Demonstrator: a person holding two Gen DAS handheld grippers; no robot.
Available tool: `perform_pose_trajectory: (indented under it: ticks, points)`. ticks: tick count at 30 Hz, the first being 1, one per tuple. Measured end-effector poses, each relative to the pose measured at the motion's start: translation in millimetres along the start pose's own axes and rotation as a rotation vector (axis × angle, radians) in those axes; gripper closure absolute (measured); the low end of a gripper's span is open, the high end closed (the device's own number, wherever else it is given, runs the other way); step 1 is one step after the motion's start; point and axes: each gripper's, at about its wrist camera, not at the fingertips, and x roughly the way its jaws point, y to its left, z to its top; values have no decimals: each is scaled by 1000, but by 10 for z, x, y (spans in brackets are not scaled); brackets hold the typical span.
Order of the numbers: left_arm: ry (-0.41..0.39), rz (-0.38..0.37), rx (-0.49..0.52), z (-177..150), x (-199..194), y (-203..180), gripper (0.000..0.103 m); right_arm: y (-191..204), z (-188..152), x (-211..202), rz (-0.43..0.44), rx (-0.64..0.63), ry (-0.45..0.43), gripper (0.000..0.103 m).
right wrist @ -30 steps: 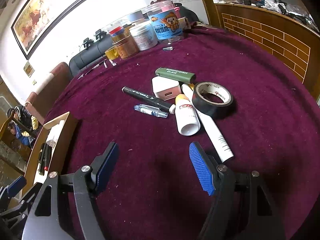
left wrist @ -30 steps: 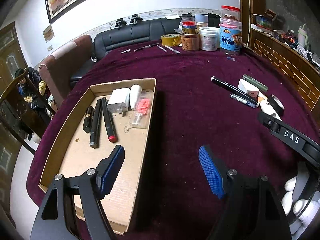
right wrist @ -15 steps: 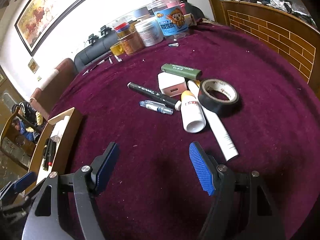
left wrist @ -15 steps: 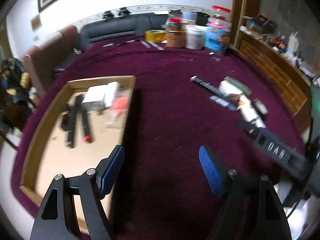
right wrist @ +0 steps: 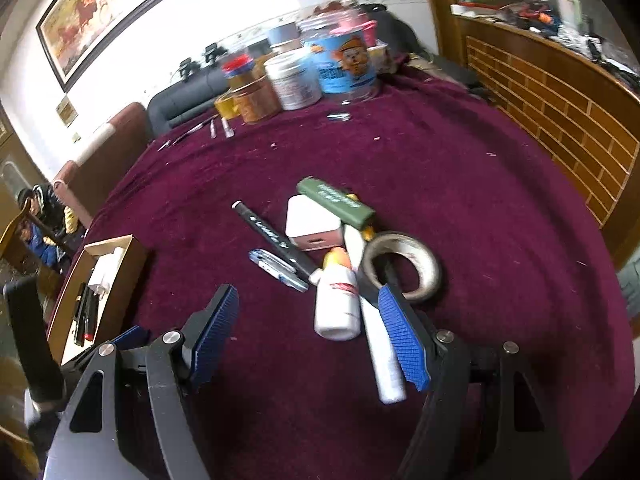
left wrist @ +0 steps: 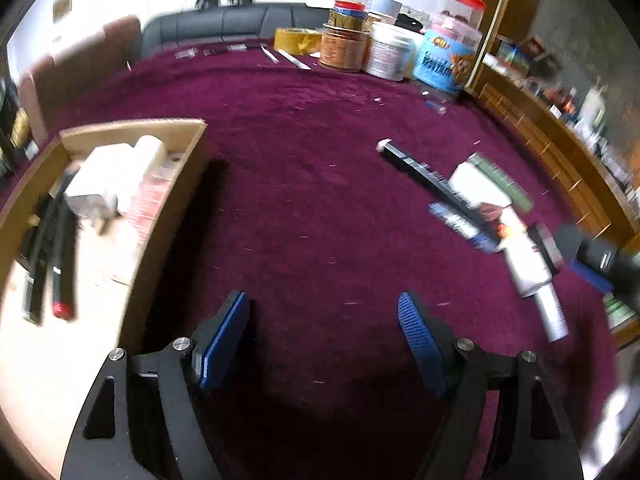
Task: Organize rigid objects
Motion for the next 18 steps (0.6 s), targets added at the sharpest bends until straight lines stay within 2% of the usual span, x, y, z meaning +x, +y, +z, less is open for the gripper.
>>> perform_pose_trajectory:
  ticks: [3,7,10,13,15,18]
  points:
    - [-6,-56,0,-27,-15,27,22,106,87,176,25,-10,33,31]
    - [23,-70,49,-34,29,-67,2,290,254,334,29,-59,53,31]
    - [37,-32,83,-36,48,-140,2,493,418,503,-14,-143,66,31]
    - [36,-36,80,-27,45,-136,2,689,557,713,-33,-220,105,31]
    - [31,-52,69,-33,31,-106,2,823,637,890,-33,-274,158,31]
    - [27,-64,61,-31,22,-88,2,1006,683,1207,6,-360,287,31]
